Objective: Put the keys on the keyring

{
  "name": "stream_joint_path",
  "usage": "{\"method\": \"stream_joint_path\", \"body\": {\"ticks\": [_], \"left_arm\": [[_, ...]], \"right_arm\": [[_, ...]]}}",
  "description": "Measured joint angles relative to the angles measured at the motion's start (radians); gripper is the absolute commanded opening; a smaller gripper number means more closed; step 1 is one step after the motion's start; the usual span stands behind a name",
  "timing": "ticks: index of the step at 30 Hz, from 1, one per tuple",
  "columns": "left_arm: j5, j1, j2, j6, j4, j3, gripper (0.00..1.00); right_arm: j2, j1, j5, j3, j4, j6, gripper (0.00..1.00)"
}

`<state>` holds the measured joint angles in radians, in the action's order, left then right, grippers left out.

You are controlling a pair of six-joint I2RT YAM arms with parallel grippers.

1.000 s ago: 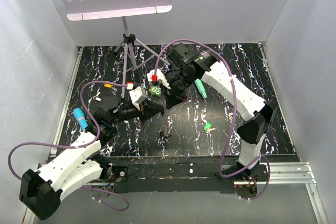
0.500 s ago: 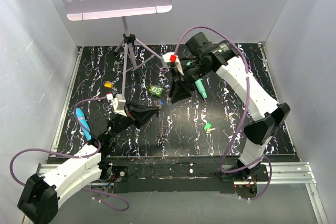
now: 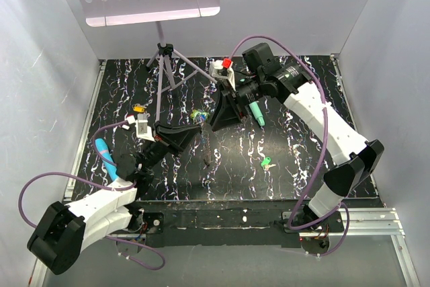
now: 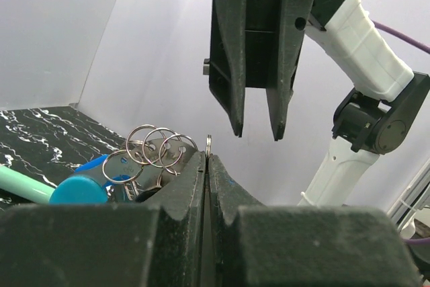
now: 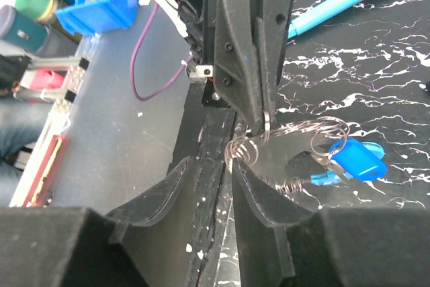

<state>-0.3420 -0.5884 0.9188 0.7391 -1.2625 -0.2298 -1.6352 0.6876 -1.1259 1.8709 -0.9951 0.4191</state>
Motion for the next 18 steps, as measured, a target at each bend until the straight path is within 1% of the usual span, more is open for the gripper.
{"method": "stream_joint_path", "body": {"ticks": [4, 8, 12, 18], "left_arm": [[0.004, 0.000, 0.004, 0.019, -0.005, -0.007, 0.00], [0.005, 0.000, 0.002, 0.025, -0.015, -0.012, 0.00], [0.005, 0.000, 0.002, 0.029, -0.023, -0.014, 0.00], [0.005, 0.000, 0.003, 0.031, -0.025, -0.014, 0.00]], "right_arm": [[-0.001, 0.000, 0.002, -0.030, 0.108, -0.126, 0.35], [-0.001, 0.000, 0.011, -0.057, 0.194, -0.209, 0.35], [-0.003, 0.000, 0.027, -0.091, 0.237, -0.266, 0.35], [-0.006, 0.010, 0.027, -0.095, 0.271, -0.304, 0.35]]}}
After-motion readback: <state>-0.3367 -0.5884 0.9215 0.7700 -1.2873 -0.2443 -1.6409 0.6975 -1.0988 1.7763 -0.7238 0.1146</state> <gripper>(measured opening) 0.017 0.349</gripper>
